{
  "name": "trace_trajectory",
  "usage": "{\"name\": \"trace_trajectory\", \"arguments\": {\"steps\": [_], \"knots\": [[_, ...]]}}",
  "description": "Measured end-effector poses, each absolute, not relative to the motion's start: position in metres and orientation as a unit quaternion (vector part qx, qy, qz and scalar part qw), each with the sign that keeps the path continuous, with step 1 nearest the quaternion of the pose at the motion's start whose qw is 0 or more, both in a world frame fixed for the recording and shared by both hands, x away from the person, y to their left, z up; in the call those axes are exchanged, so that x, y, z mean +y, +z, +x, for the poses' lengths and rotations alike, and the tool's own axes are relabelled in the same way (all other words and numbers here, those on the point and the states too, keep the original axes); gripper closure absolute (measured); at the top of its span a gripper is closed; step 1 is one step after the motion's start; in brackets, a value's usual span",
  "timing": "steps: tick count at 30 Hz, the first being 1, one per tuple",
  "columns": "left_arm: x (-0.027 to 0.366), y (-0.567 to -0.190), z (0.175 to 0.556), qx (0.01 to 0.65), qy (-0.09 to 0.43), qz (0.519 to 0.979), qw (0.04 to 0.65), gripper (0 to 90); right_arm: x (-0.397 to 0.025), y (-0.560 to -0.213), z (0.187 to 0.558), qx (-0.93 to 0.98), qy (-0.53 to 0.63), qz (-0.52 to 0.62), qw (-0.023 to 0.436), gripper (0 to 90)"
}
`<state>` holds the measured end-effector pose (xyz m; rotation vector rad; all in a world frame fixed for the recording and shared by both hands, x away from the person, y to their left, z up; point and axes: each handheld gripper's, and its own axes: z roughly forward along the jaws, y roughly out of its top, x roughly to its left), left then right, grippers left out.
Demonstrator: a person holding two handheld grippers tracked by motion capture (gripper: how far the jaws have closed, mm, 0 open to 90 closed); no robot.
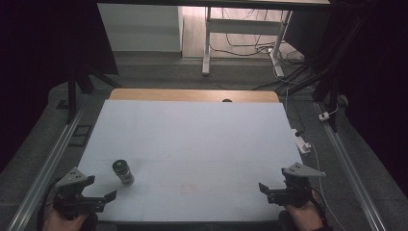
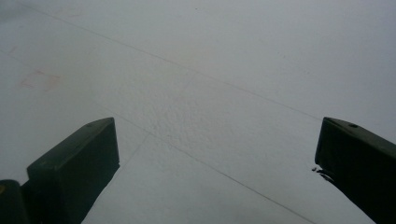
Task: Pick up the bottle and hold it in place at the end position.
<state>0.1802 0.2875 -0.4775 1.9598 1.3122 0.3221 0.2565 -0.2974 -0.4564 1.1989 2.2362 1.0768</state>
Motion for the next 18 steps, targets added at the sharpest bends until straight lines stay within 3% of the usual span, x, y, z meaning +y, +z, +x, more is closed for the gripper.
{"name": "trace_trajectory", "arguments": {"steps": [11,18], "knots": [[0.2855,-0.4771,0.1794,0.51,0.132,0.767,0.366,2.0,-0.2998,-0.4561,0.257,0.792,0.401,0.434,0.154,0.0],[0.2856,-0.4773,0.1807,0.509,0.127,0.769,0.365,0.1,-0.298,-0.4563,0.2565,0.797,0.397,0.427,0.155,0.0]]}}
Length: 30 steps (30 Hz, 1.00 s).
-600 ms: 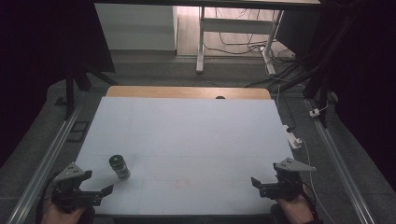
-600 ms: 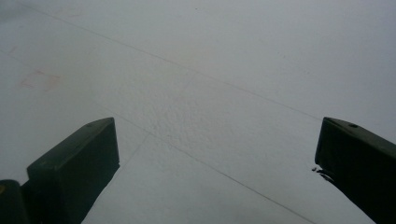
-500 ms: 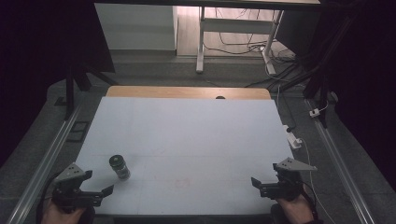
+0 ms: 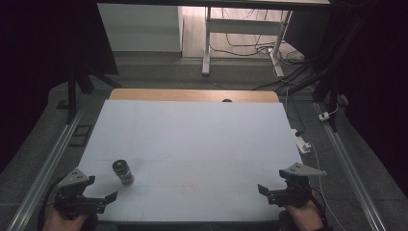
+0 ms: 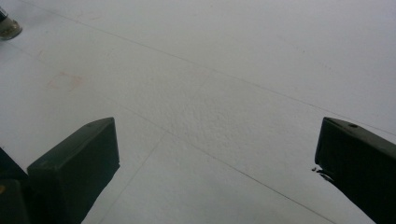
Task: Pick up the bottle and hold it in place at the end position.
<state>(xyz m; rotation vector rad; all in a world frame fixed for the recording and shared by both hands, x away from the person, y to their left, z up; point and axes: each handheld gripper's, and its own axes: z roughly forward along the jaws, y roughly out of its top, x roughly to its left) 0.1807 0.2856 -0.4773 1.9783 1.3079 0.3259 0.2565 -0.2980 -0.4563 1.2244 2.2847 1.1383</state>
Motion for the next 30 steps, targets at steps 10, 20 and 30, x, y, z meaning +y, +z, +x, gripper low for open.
{"name": "trace_trajectory", "arguments": {"steps": [10,20,30], "knots": [[0.286,-0.477,0.181,0.506,0.12,0.77,0.37,0.6,-0.295,-0.457,0.256,0.806,0.389,0.419,0.156,0.2],[0.284,-0.472,0.183,0.495,0.128,0.77,0.382,1.8,-0.293,-0.457,0.256,0.812,0.381,0.414,0.156,0.2],[0.282,-0.477,0.199,0.48,0.123,0.774,0.394,0.5,-0.292,-0.458,0.257,0.816,0.377,0.41,0.155,0.2]]}}
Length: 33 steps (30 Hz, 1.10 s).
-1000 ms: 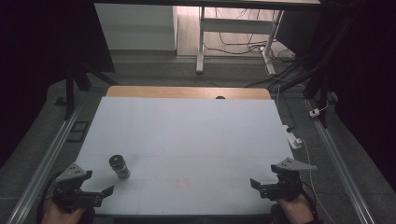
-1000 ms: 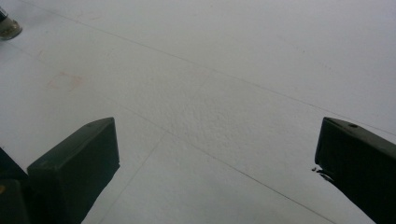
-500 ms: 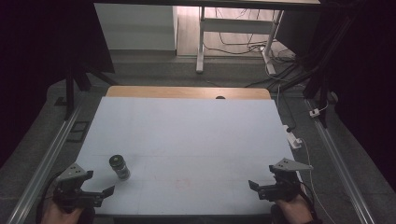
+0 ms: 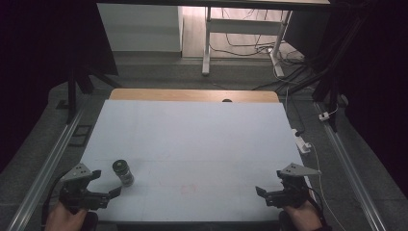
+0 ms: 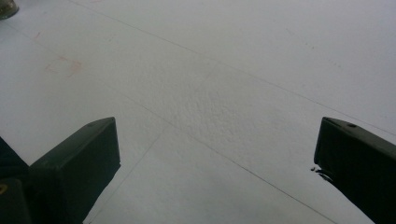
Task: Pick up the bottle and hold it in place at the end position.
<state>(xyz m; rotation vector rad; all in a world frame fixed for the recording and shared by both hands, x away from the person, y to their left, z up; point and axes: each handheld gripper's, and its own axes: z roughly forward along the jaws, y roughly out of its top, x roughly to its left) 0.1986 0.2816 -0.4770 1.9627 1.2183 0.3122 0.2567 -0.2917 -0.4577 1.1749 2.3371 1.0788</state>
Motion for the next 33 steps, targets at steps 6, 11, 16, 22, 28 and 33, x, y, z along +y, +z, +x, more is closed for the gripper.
{"name": "trace_trajectory", "arguments": {"steps": [6,11,16,22,28,33], "knots": [[0.276,-0.48,0.208,0.483,0.13,0.776,0.384,0.0,-0.291,-0.458,0.257,0.818,0.374,0.409,0.154,0.2],[0.275,-0.482,0.216,0.489,0.131,0.777,0.373,0.1,-0.291,-0.458,0.257,0.819,0.373,0.408,0.153,0.2],[0.273,-0.485,0.225,0.482,0.135,0.786,0.363,0.1,-0.29,-0.458,0.257,0.82,0.372,0.407,0.154,0.3],[0.269,-0.492,0.238,0.452,0.127,0.808,0.356,0.2,-0.29,-0.458,0.257,0.822,0.369,0.405,0.154,0.3],[0.263,-0.5,0.247,0.431,0.129,0.828,0.335,1.2,-0.289,-0.458,0.257,0.824,0.367,0.404,0.154,0.4],[0.266,-0.502,0.25,0.432,0.135,0.828,0.33,8.9,-0.289,-0.458,0.257,0.824,0.367,0.403,0.155,0.4]]}}
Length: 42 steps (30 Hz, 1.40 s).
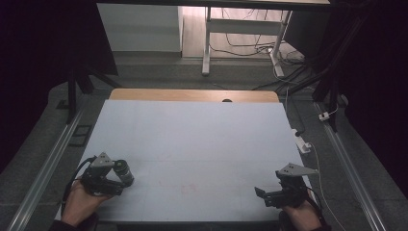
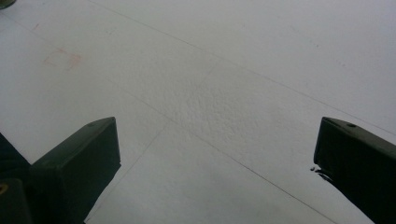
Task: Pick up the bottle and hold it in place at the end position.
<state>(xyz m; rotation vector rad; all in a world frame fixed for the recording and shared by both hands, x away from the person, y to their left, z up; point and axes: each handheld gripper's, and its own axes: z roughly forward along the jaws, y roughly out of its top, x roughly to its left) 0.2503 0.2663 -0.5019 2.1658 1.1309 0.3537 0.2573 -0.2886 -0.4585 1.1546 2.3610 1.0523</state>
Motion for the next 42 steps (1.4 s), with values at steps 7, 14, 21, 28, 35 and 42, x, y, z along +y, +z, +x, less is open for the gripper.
{"name": "trace_trajectory", "arguments": {"steps": [7,14,21,28,35,42], "knots": [[0.268,-0.505,0.253,0.424,0.126,0.834,0.329,26.0,-0.288,-0.458,0.257,0.826,0.366,0.4,0.155,0.4],[0.268,-0.506,0.253,0.409,0.118,0.844,0.326,43.6,-0.287,-0.459,0.257,0.827,0.364,0.399,0.156,0.4],[0.267,-0.505,0.252,0.4,0.125,0.85,0.319,53.6,-0.287,-0.459,0.257,0.828,0.363,0.398,0.157,0.4],[0.268,-0.504,0.253,0.4,0.118,0.849,0.324,53.9,-0.287,-0.459,0.257,0.829,0.362,0.397,0.157,0.4],[0.271,-0.5,0.252,0.398,0.12,0.841,0.347,54.0,-0.287,-0.459,0.257,0.829,0.362,0.397,0.157,0.4],[0.269,-0.495,0.252,0.384,0.129,0.84,0.36,54.0,-0.287,-0.459,0.257,0.828,0.362,0.398,0.156,0.4]]}}
